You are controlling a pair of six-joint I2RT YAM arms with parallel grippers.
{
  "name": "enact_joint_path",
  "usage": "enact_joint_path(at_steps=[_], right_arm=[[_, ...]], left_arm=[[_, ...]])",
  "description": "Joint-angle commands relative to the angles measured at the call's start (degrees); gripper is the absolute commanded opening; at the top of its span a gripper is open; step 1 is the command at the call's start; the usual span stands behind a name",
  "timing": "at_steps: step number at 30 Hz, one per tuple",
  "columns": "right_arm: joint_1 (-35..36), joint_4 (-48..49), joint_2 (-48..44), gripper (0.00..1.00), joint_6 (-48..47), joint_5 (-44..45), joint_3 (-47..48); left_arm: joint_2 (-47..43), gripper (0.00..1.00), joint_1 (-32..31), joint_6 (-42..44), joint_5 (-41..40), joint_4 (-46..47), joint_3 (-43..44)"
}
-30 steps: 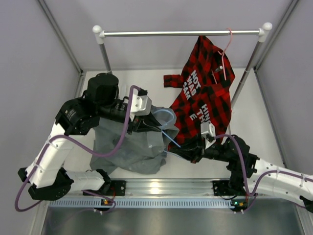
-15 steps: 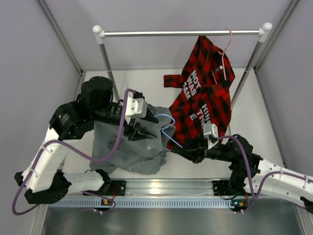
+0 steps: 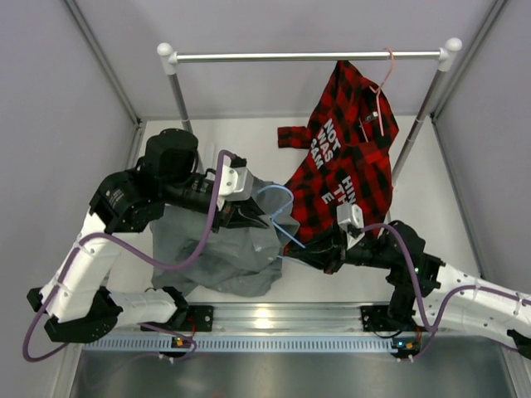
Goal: Place the shirt on the hanger
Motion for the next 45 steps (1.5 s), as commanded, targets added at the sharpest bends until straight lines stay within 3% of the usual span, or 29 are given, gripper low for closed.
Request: enact_joint_path(at_steps=[1, 5, 8, 9, 10, 11, 12, 13, 14, 15, 18, 21, 26, 31, 34, 35, 36, 39, 45], right_arm=[[0.4, 5.4, 1.4, 0.0, -1.5, -2.6, 6.5], [0.4, 3.4, 4.2, 0.0, -2.3, -2.3, 8.6], [0.4, 1.5, 3.7, 0.01, -2.1, 1.8, 8.3], [0.4, 0.3, 3.3, 0.12, -1.8, 6.4, 8.1], [0.4, -3.3, 2.4, 0.5, -0.5, 9.0, 7.5], [0.4, -5.6, 0.7, 0.67, 0.4, 12.0, 7.4], [0.4, -8.0, -0.2, 0.79, 1.8, 18.7, 7.0], [0.4, -10.3, -1.3, 0.96, 5.2, 22.0, 6.8], [0.4, -14.3, -3.7, 0.99, 7.4, 26.2, 6.3], [0.4, -16.2, -4.9, 0.99, 9.7, 32.1, 5.9], [0.4, -18.6, -9.9, 0.99, 19.2, 38.7, 2.7], [0.3, -12.4, -11.9, 0.98, 27.0, 38.8, -2.8], [0.3, -10.6, -1.2, 0.97, 36.2, 38.0, -2.2], [0.3, 9.0, 10.3, 0.89, 39.2, 31.5, -7.0], [0.4, 10.6, 18.2, 0.83, 37.4, 29.3, -4.3], [0.5, 11.4, 20.0, 0.77, 37.1, 28.5, -3.8], [0.7, 12.1, 21.4, 0.62, 36.7, 28.3, -3.7], [2.2, 14.6, 26.6, 0.48, 33.6, 28.2, -3.0], [3.5, 11.9, 29.0, 0.52, 26.7, 33.4, -0.5]], left_arm=[[0.2, 0.0, -0.2, 2.9, 3.8, 1.4, 0.2], [-2.0, 0.0, -0.2, 4.3, 2.1, 2.4, -2.1], [-5.0, 0.0, -0.2, -1.0, -6.6, 9.5, -6.4], [-6.1, 0.0, -0.2, -2.7, -10.4, 11.9, -7.8], [-7.7, 0.0, -0.2, -6.0, -17.9, 14.9, -8.8], [-8.5, 0.0, -0.2, -7.5, -21.3, 16.1, -10.3], [-9.2, 0.0, -0.2, -8.6, -24.1, 16.6, -10.8], [-10.5, 0.0, -0.2, -10.3, -27.9, 16.7, -11.4], [-11.3, 0.0, -0.2, -11.6, -30.2, 18.0, -12.1], [-12.0, 0.0, -0.2, -13.0, -32.7, 18.8, -13.9], [-15.1, 0.0, -0.2, -18.1, -43.6, 22.6, -18.4], [-18.7, 0.0, -0.2, -23.5, -53.9, 25.4, -22.8], [-25.1, 0.0, -0.2, -27.8, -49.9, 31.1, -30.1], [-28.6, 0.0, -0.3, -32.0, -49.0, 33.9, -33.6], [-28.6, 0.0, -0.2, -32.7, -46.5, 34.1, -34.6], [-28.7, 0.0, -0.2, -32.8, -46.6, 34.1, -34.7], [-28.5, 0.0, -0.2, -33.0, -47.0, 34.1, -35.0], [-28.4, 0.0, -0.2, -32.8, -46.9, 34.0, -35.6], [-28.1, 0.0, -0.2, -32.7, -45.2, 34.0, -36.2]])
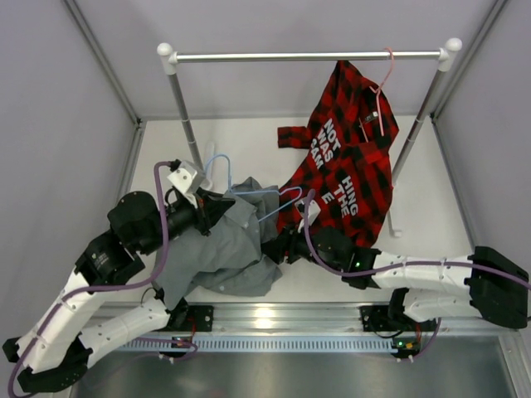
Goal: Place the shirt on the hanger
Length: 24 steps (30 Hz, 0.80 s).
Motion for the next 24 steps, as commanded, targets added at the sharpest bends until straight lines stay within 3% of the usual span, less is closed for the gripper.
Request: enact_joint_path(at_steps=[1, 5, 14, 19, 24], right_arm=[[0.9, 4.5, 0.5, 0.52, -5.9, 4.0, 3.7], [0.9, 4.3, 0.7, 0.48, -8.9, 7.3, 4.4], [0.9, 2.1, 2.3, 0.51, -16.9, 8.9, 8.5], [0.9, 2.2, 3.5, 0.49, -19.8, 1.8, 10.2], [1.0, 2.8, 6.4, 0.43, -18.3, 1.8, 10.1]], left_arm=[[-0.1, 0.0, -0.1, -0.6, 2.1, 5.3, 0.0], [-0.8, 0.0, -0.1, -0.7, 2.2, 5.3, -0.2], [-0.8, 0.0, -0.2, -1.1, 4.3, 5.3, 0.1], [-0.9, 0.0, -0.1, -0.8, 4.9, 5.3, 0.3], [-1.3, 0.0, -0.1, -1.8, 4.3, 5.4, 0.4]])
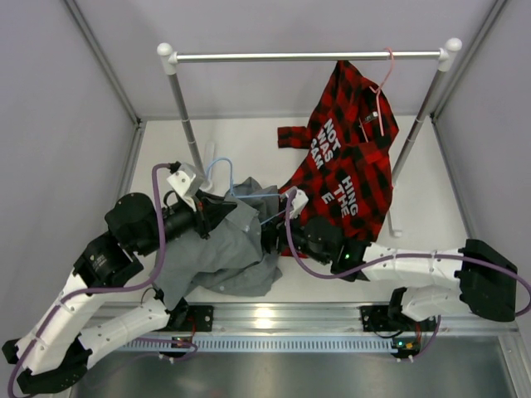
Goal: Place the shirt on the hanger
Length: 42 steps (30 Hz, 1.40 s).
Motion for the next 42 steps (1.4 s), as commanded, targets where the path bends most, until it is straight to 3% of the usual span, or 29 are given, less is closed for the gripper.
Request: enact_joint_path(at_steps=[1, 7, 9, 13, 14, 15, 23, 29, 34, 42], right_arm=[[0.7, 3.0, 1.7, 0.43, -0.3, -1.6, 0.4], [1.1, 8.7, 2.6, 0.43, 2.0, -3.5, -3.3], [1.6, 8.4, 3.1, 0.38, 2.1, -3.6, -2.8], [2.0, 6.6, 2.3, 0.18, 2.0, -1.4, -2.2], [2.0, 6.3, 0.9, 0.05, 2.0, -0.8, -2.4], [2.1, 4.7, -1.4, 0.0, 1.9, 0.7, -2.9], [0.9, -10.4, -17.9, 0.0, 0.2, 7.3, -4.7], [-8.2, -23.3, -26.7, 0.0, -3.1, 0.6, -1.4], [-14.9, -26.8, -28.2, 0.0, -3.2, -6.5, -1.2], [-16.5, -26.8, -25.3, 0.0, -4.3, -11.7, 1.0]], left_arm=[[-0.9, 0.0, -0.1, -1.3, 0.5, 5.2, 0.7], [-0.2, 0.0, -0.1, -2.0, 3.5, 5.5, 1.2], [-0.3, 0.0, -0.1, -2.0, 2.9, 5.6, 1.2], [-0.6, 0.0, -0.1, -1.7, 1.4, 5.7, 1.2], [-0.6, 0.0, -0.1, -1.8, 0.6, 5.6, 1.2], [-0.9, 0.0, -0.1, -2.0, 0.5, 5.5, 1.2], [-3.8, 0.0, -0.1, -2.1, -0.6, 5.5, 0.0], [-4.8, 0.0, -0.1, -3.3, 2.9, 5.8, -0.1], [-6.3, 0.0, -0.1, -4.4, 3.5, 7.1, -0.4], [-5.3, 0.0, -0.1, -1.7, 4.7, 4.9, -0.5]])
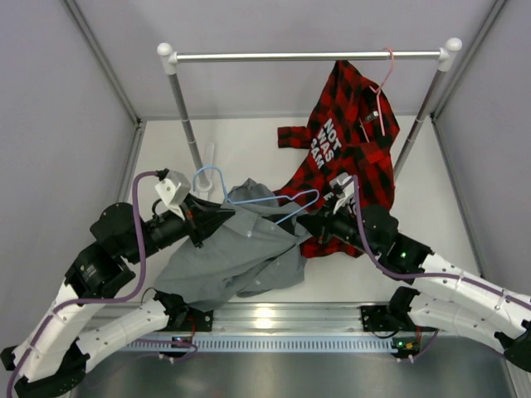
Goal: Place the shirt on the hanger
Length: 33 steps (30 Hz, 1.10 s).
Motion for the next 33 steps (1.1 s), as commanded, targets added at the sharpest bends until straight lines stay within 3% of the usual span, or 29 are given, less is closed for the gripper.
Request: enact_joint_path(at_steps=[1, 5, 11, 22, 28, 33], right_arm=[[-1.8, -4.9, 0.3, 0.02, -2.0, -0.4, 4.0], [-2.7, -6.2, -0.2, 0.19, -2.7, -2.1, 4.3], [-3.0, -3.5, 1.0, 0.34, -2.6, -9.8, 1.5], [-2.6, 4.3, 3.6, 0.26, 0.3, -17.3, -1.0], [-2.6, 4.2, 1.6, 0.01, 1.4, -12.8, -3.8], [-3.3, -4.5, 0.1, 0.0, 1.7, -6.7, -0.6]], left_arm=[[-0.6, 0.0, -0.1, 1.4, 1.1, 3.0, 0.4], [-0.3, 0.0, 0.0, 1.0, 0.6, 3.0, -0.6], [0.0, 0.0, -0.1, 0.2, 0.0, 3.0, 0.1], [0.7, 0.0, 0.0, -0.4, -0.9, 3.1, -0.2], [0.8, 0.0, 0.0, 0.2, -1.6, 3.0, 0.0], [-0.1, 0.0, 0.0, 1.3, -2.7, 2.0, 0.7]])
